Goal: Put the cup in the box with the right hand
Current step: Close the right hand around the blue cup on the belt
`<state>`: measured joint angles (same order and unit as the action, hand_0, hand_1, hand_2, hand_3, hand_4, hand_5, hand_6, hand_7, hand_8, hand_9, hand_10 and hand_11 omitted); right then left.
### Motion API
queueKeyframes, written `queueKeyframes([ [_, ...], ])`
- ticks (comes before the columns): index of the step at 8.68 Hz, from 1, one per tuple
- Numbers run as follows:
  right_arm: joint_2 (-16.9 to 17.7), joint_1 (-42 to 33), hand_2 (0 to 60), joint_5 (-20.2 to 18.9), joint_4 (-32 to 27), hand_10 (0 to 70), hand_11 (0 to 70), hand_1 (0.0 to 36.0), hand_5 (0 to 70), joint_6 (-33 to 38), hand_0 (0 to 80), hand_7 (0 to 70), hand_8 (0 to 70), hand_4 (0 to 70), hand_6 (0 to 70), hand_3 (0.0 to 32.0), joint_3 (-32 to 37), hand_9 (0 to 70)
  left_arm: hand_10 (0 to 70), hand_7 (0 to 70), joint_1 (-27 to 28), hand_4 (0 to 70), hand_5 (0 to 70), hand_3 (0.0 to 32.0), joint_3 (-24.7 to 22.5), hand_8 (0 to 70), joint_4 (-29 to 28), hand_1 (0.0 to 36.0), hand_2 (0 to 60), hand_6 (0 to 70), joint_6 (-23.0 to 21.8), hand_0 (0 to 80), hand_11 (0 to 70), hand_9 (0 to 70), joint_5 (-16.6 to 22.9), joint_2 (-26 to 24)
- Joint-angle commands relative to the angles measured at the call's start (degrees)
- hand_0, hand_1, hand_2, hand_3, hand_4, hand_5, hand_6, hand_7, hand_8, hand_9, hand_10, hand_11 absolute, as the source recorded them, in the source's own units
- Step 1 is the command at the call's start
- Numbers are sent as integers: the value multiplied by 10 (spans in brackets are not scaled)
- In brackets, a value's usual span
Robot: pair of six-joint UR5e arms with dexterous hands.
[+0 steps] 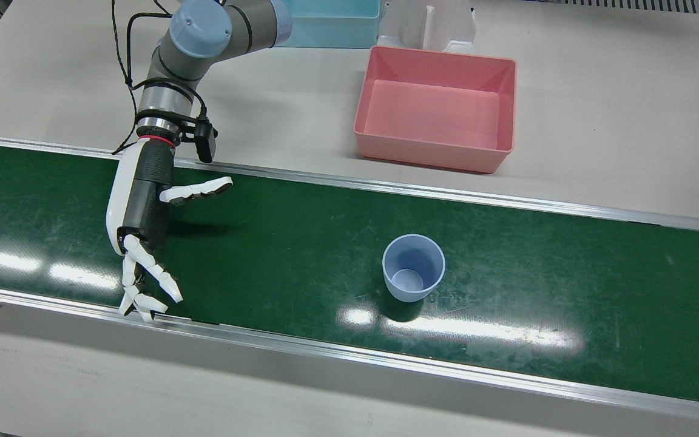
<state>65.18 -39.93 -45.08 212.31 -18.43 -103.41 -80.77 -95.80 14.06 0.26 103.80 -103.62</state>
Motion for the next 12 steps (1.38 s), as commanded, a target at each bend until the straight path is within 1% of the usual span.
queueKeyframes([
  [1, 0, -7, 0, 2, 0, 3, 10, 0, 23, 0, 456, 389, 76, 201, 83, 0, 0, 174, 0, 0, 0, 0, 0, 0, 0, 0, 0, 0, 0, 0, 0, 0, 0, 0, 0, 0],
  [5, -1, -6, 0, 2, -1, 5, 12, 0, 22, -6, 455, 404, 79, 211, 86, 0, 1, 180, 0, 0, 0, 0, 0, 0, -1, 0, 0, 0, 0, 0, 0, 0, 0, 0, 1, 0],
  [7, -1, -6, 0, 2, -1, 2, 9, 0, 23, -7, 456, 385, 77, 189, 82, 0, 0, 173, 0, 0, 0, 0, 0, 0, -1, 0, 0, 0, 0, 0, 0, 0, 0, 0, 0, 0],
  [11, -1, -2, 0, 1, -1, 5, 12, 0, 23, -24, 456, 385, 79, 191, 83, 0, 1, 176, 0, 0, 0, 0, 0, 0, 0, 0, 0, 0, 0, 0, 0, 0, 0, 0, 0, 0],
  [12, -1, -2, 0, 1, -1, 6, 15, 0, 23, -24, 457, 395, 79, 199, 85, 0, 1, 178, 0, 0, 0, 0, 0, 0, 0, 0, 0, 0, 0, 0, 0, 0, 0, 0, 0, 0],
])
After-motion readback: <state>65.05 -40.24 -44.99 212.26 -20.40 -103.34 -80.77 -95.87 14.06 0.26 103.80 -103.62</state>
